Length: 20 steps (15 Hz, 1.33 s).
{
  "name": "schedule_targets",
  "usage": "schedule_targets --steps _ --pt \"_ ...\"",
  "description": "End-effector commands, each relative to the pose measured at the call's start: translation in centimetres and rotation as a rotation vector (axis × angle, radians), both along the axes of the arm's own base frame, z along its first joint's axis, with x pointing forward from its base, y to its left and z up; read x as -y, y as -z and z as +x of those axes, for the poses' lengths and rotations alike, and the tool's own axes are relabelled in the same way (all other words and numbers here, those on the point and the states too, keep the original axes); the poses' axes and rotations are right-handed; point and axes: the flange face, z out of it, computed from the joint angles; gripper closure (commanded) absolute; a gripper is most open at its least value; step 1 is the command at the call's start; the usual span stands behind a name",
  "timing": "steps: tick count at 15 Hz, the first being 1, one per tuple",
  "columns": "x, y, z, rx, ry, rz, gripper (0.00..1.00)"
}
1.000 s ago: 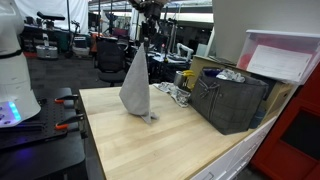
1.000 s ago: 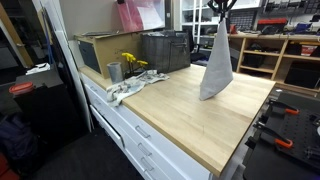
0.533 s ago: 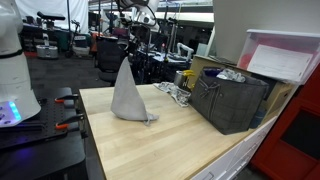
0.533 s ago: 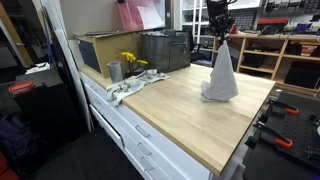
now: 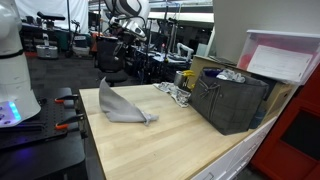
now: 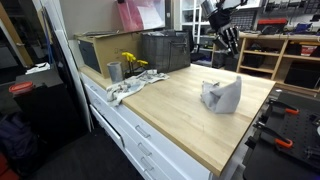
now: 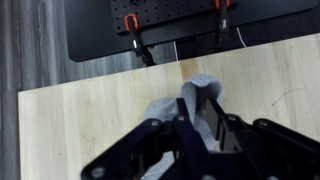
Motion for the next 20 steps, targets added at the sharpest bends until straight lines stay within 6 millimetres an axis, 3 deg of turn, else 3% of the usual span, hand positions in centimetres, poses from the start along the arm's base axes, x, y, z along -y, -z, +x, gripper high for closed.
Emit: schedule_targets --steps 1,5,7,15,20 --pt "0.5 1.1 1.2 -0.005 -0.030 -0.044 0.41" --pt "2.8 3.8 4.2 0.068 0.029 -0.078 0.10" --pt "5.1 6.0 6.0 0.089 0.105 -0.088 0.01" --pt "17.8 14.2 11.6 0.056 0.440 -0.114 0.00" --pt "22.4 19.4 13.9 0.001 0.645 -0.041 0.00"
